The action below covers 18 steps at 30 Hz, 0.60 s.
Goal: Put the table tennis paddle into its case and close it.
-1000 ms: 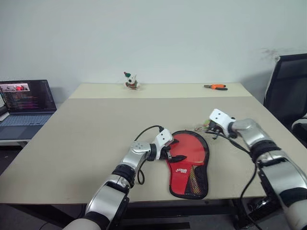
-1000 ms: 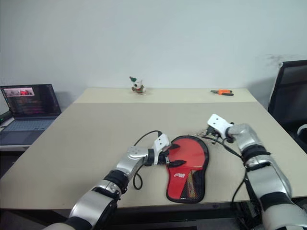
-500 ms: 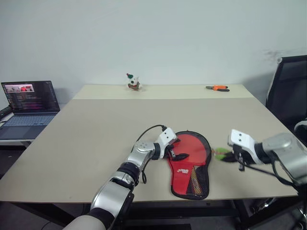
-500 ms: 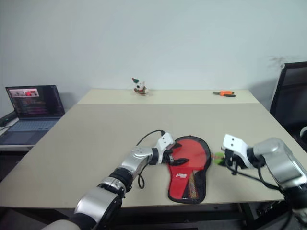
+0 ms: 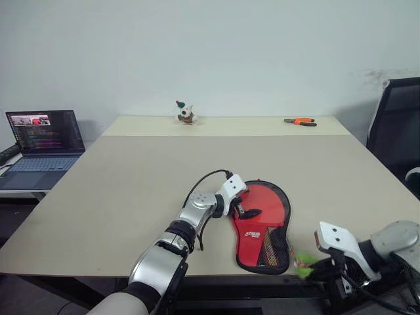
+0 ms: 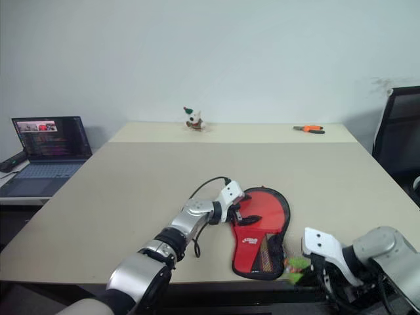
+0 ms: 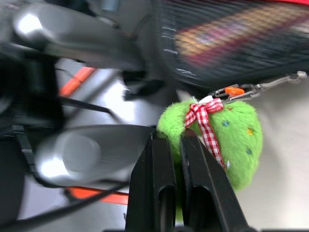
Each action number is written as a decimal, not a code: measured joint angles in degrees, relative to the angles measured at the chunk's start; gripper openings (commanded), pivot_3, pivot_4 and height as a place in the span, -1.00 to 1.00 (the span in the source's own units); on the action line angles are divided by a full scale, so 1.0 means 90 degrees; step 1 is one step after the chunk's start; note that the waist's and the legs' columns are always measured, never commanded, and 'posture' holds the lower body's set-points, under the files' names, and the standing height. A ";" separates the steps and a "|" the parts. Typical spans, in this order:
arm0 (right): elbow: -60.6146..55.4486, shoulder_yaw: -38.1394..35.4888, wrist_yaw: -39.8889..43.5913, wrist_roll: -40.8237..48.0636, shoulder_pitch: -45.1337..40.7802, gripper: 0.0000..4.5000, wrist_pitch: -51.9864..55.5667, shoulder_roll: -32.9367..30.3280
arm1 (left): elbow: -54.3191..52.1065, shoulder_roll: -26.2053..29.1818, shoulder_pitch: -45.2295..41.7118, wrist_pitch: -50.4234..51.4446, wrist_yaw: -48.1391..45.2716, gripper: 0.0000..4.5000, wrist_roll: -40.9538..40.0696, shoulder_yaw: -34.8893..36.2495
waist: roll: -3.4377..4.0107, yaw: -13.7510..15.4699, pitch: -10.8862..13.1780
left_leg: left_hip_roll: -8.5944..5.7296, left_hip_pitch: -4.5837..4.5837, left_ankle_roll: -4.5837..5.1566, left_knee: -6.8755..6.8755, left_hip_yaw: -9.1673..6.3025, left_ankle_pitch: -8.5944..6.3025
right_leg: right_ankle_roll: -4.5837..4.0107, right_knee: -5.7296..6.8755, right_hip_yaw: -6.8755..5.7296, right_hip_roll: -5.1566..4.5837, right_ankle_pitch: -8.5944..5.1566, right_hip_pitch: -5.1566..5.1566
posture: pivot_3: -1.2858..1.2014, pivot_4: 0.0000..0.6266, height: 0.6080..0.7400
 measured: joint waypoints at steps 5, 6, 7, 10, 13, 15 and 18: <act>-0.0726 -0.0129 -0.0380 0.0911 0.0108 -0.99 0.0784 0.0190 | 0.0028 -0.0032 -0.0014 -0.0005 0.0093 1.00 0.0031 0.0000 | -0.0005 0.0002 0.0000 | 0.0000 0.0002 0.0000 0.0002 -0.0005 0.0000 | 0.0001 0.0001 -0.0004 -0.0001 0.0000 0.0004 | 0.03 -0.52 1.00; -0.0806 -0.0131 -0.0483 0.1012 0.0143 -0.99 0.0903 0.0224 | 0.0035 -0.0037 -0.0024 -0.0008 0.0102 1.00 0.0047 0.0000 | -0.0009 0.0002 0.0000 | -0.0001 0.0001 0.0000 0.0001 -0.0005 0.0000 | 0.0001 0.0000 -0.0004 -0.0001 0.0000 0.0004 | 0.03 -0.52 1.00; -0.0821 -0.0132 -0.0604 0.1122 0.0158 -0.99 0.1015 0.0260 | 0.0047 -0.0045 -0.0039 -0.0013 0.0119 1.00 0.0069 0.0000 | -0.0012 0.0002 0.0001 | -0.0001 0.0001 0.0000 0.0001 -0.0004 0.0000 | 0.0001 0.0000 -0.0004 -0.0002 0.0000 0.0004 | 0.03 -0.52 1.00; -0.0931 -0.0076 -0.0933 0.1419 0.0104 -0.99 0.1297 0.0471 | 0.0078 -0.0079 -0.0077 -0.0017 0.0213 1.00 0.0114 0.0000 | -0.0016 0.0000 0.0003 | 0.0000 0.0001 0.0000 -0.0001 -0.0005 0.0000 | 0.0001 0.0000 -0.0004 -0.0002 -0.0001 0.0002 | 0.03 -0.52 1.00; -0.0988 0.0061 -0.1155 0.1678 -0.0063 -0.99 0.1496 0.0563 | 0.0086 -0.0083 -0.0090 -0.0020 0.0221 1.00 0.0133 0.0000 | -0.0018 -0.0005 0.0004 | -0.0001 0.0001 0.0000 -0.0001 -0.0006 0.0000 | 0.0001 -0.0001 -0.0005 -0.0002 -0.0001 0.0002 | 0.03 -0.52 1.00; -0.0995 0.0132 -0.1265 0.1775 -0.0173 -0.99 0.1570 0.0606 | 0.0087 -0.0084 -0.0091 -0.0021 0.0224 1.00 0.0134 0.0000 | -0.0021 -0.0006 0.0006 | -0.0001 0.0000 0.0000 -0.0001 -0.0006 0.0000 | 0.0001 -0.0002 -0.0005 -0.0002 -0.0001 0.0002 | 0.03 -0.52 1.00; -0.0994 0.0254 -0.1439 0.1903 -0.0392 -0.89 0.1642 0.0637 | 0.0087 -0.0091 -0.0093 -0.0026 0.0231 1.00 0.0139 0.0001 | -0.0023 -0.0005 0.0007 | -0.0001 0.0000 0.0000 -0.0001 -0.0009 0.0000 | 0.0001 -0.0002 -0.0008 -0.0002 -0.0001 0.0002 | 0.03 -0.52 1.00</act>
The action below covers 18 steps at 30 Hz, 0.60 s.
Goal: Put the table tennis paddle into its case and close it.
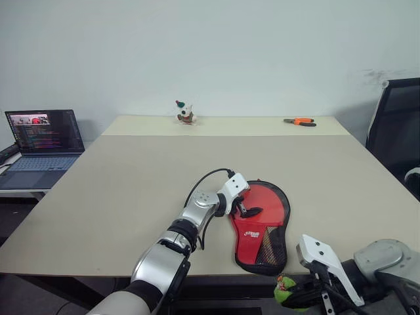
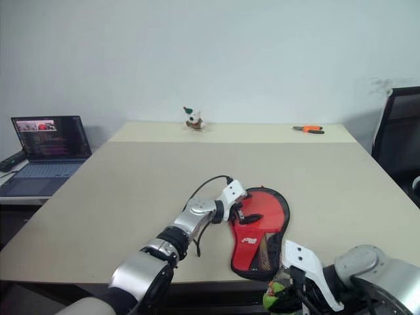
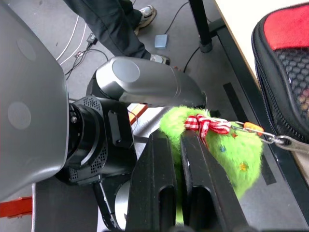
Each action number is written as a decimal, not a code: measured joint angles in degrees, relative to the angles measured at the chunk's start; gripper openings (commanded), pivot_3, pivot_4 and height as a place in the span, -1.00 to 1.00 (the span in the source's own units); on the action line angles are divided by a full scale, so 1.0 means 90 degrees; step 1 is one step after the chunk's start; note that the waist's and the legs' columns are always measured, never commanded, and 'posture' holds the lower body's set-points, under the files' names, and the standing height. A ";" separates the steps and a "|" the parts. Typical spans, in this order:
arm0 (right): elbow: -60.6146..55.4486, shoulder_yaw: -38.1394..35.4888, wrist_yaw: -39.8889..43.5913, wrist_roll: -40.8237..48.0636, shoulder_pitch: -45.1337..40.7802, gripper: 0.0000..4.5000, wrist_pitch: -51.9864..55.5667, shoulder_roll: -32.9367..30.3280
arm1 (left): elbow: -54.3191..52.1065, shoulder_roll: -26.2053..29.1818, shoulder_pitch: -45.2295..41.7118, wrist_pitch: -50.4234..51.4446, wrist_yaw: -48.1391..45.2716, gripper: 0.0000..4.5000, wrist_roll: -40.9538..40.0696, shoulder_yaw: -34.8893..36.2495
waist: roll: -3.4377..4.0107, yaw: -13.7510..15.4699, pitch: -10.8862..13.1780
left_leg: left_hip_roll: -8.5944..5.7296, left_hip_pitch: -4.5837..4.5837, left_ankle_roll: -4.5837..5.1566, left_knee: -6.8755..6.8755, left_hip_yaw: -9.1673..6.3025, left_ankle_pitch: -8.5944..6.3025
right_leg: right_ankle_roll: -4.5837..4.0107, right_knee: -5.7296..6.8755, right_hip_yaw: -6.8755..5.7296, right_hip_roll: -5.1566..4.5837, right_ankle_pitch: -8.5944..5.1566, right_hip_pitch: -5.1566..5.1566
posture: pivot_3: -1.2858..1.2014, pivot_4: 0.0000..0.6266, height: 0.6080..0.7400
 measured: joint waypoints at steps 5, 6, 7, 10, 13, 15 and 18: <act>0.0004 0.0005 -0.0183 0.0406 -0.0249 -0.21 0.0117 0.0095 | 0.0000 -0.0021 -0.0002 -0.0002 0.0038 1.00 0.0012 0.0000 | -0.0003 0.0001 0.0002 | -0.0001 -0.0003 0.0000 0.0001 -0.0002 0.0000 | 0.0001 -0.0001 0.0000 -0.0002 0.0000 0.0000 | 0.03 -0.52 1.00; 0.0004 -0.0002 -0.0194 0.0488 -0.0291 -0.08 0.0130 0.0092 | 0.0001 -0.0030 -0.0002 -0.0002 0.0055 1.00 0.0017 0.0000 | -0.0004 0.0001 0.0002 | -0.0002 -0.0003 0.0000 0.0001 -0.0001 0.0000 | 0.0001 -0.0002 -0.0001 -0.0003 0.0000 0.0001 | 0.03 -0.52 1.00; 0.0004 -0.0011 -0.0219 0.0546 -0.0355 0.09 0.0147 0.0076 | 0.0001 -0.0038 -0.0002 -0.0002 0.0074 1.00 0.0019 0.0000 | -0.0004 0.0001 0.0002 | -0.0002 -0.0003 0.0000 0.0002 -0.0001 0.0000 | 0.0001 -0.0002 0.0000 -0.0003 0.0001 0.0001 | 0.03 -0.52 1.00; 0.0157 -0.0063 -0.0362 0.0578 -0.0580 0.24 0.0159 -0.0002 | -0.0001 -0.0055 0.0000 0.0006 0.0093 1.00 0.0016 0.0014 | -0.0007 0.0001 0.0004 | -0.0003 -0.0002 0.0000 0.0002 -0.0001 0.0000 | 0.0001 -0.0002 0.0000 -0.0006 0.0001 0.0001 | 0.03 -0.52 1.00; 0.0522 -0.0091 -0.0482 0.0509 -0.0827 0.24 0.0046 -0.0015 | -0.0134 -0.0028 0.0086 0.0016 -0.0032 1.00 -0.0046 0.0083 | -0.0011 -0.0002 0.0006 | -0.0003 -0.0004 0.0000 0.0000 0.0000 0.0000 | 0.0001 -0.0003 0.0000 -0.0006 0.0000 -0.0003 | 0.03 -0.52 1.00; 0.0840 -0.0134 -0.0501 0.0318 -0.0875 0.24 -0.0208 -0.0057 | -0.0445 0.0072 0.0302 0.0027 -0.0267 1.00 -0.0170 0.0157 | -0.0012 -0.0006 0.0007 | -0.0001 -0.0010 0.0001 -0.0004 0.0000 0.0000 | 0.0001 -0.0008 0.0001 -0.0006 0.0000 -0.0007 | 0.03 -0.52 1.00; 0.1506 -0.0069 -0.0602 -0.0135 -0.1061 0.24 -0.0846 0.0050 | -0.1918 0.0621 0.1166 0.0375 -0.0974 1.00 -0.0538 0.0243 | -0.0014 -0.0127 0.0017 | 0.0007 -0.0009 0.0000 -0.0013 0.0008 0.0000 | -0.0002 -0.0005 0.0014 -0.0004 0.0000 -0.0016 | 0.03 -0.52 1.00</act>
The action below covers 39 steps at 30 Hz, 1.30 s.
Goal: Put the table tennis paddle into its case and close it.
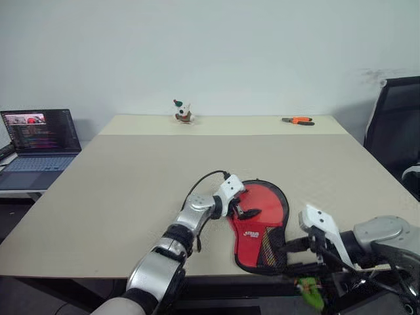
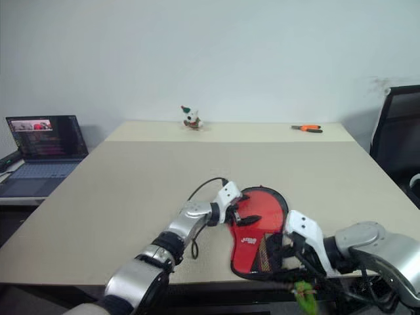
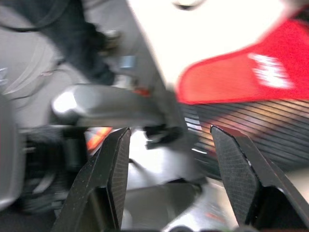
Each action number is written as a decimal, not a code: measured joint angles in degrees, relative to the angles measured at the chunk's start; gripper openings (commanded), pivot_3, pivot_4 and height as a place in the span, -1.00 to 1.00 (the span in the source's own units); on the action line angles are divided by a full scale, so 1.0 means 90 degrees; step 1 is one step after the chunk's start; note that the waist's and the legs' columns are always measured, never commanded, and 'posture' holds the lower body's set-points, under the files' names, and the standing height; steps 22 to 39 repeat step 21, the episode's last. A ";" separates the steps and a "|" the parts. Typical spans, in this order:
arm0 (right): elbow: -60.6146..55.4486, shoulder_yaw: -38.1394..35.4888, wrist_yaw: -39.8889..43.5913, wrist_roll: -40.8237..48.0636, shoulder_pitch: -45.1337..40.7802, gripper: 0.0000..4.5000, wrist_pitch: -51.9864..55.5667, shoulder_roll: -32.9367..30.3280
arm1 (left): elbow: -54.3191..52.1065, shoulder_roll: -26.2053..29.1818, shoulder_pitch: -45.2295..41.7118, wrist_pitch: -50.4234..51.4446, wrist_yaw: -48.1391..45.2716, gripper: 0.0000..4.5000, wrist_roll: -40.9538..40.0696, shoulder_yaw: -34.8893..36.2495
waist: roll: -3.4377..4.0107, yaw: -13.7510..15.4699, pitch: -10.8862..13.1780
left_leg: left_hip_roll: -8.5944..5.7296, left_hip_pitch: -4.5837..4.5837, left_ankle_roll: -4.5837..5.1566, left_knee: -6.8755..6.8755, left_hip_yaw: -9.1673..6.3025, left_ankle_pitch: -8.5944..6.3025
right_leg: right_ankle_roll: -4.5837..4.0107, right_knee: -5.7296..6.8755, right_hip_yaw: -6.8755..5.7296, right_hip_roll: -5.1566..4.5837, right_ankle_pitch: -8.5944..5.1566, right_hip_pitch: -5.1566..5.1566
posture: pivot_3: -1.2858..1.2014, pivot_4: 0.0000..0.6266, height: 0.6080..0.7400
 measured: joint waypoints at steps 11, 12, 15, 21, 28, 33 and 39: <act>0.3976 0.0253 0.0198 -0.1768 -0.1373 0.24 -0.3291 0.1324 | -0.5607 0.2266 0.3072 0.3295 -0.0073 1.00 -0.1641 0.1405 | 0.0010 -0.0039 0.0053 | 0.0056 -0.0001 0.0000 0.0011 -0.0032 0.0000 | -0.0014 0.0012 0.0006 0.0006 -0.0005 -0.0002 | 0.03 -0.52 1.00; 0.4325 0.0256 0.0220 -0.1868 -0.1565 0.24 -0.3484 0.1447 | -0.5861 0.2299 0.3307 0.3418 0.0078 1.00 -0.1733 0.1571 | 0.0009 -0.0047 0.0054 | 0.0057 0.0001 0.0000 0.0010 -0.0031 0.0000 | -0.0013 0.0010 0.0009 0.0005 -0.0005 -0.0002 | 0.03 -0.52 1.00; 0.5216 0.0286 0.0275 -0.2191 -0.1933 0.24 -0.4029 0.1644 | -0.6194 0.2457 0.3749 0.3581 0.0395 1.00 -0.1852 0.1855 | 0.0011 -0.0032 0.0057 | 0.0060 -0.0003 0.0000 0.0009 -0.0032 0.0000 | -0.0021 0.0009 0.0004 0.0003 -0.0004 -0.0002 | 0.03 -0.52 1.00; 0.6278 0.0305 0.0336 -0.2705 -0.2377 0.24 -0.4774 0.1719 | -0.6381 0.2500 0.3943 0.3632 0.1027 1.00 -0.1781 0.1923 | 0.0024 -0.0026 0.0066 | 0.0060 -0.0002 0.0000 0.0009 -0.0024 0.0000 | -0.0057 0.0011 0.0005 0.0000 0.0015 -0.0002 | 0.03 -0.52 1.00; 0.6278 0.0305 0.0336 -0.2705 -0.2377 0.24 -0.4774 0.1719 | -0.6381 0.2500 0.3943 0.3632 0.1027 1.00 -0.1781 0.1923 | 0.0024 -0.0026 0.0066 | 0.0060 -0.0002 0.0000 0.0009 -0.0024 0.0000 | -0.0057 0.0011 0.0005 0.0000 0.0015 -0.0002 | 0.03 -0.52 1.00; 0.6278 0.0305 0.0336 -0.2705 -0.2377 0.24 -0.4774 0.1719 | -0.6381 0.2500 0.3943 0.3632 0.1027 1.00 -0.1781 0.1923 | 0.0024 -0.0026 0.0066 | 0.0060 -0.0002 0.0000 0.0009 -0.0024 0.0000 | -0.0057 0.0011 0.0005 0.0000 0.0015 -0.0002 | 0.03 -0.52 1.00; 0.6278 0.0305 0.0336 -0.2705 -0.2377 0.24 -0.4774 0.1719 | -0.6381 0.2500 0.3943 0.3632 0.1027 1.00 -0.1781 0.1923 | 0.0024 -0.0026 0.0066 | 0.0060 -0.0002 0.0000 0.0009 -0.0024 0.0000 | -0.0057 0.0011 0.0005 0.0000 0.0015 -0.0002 | 0.03 -0.52 1.00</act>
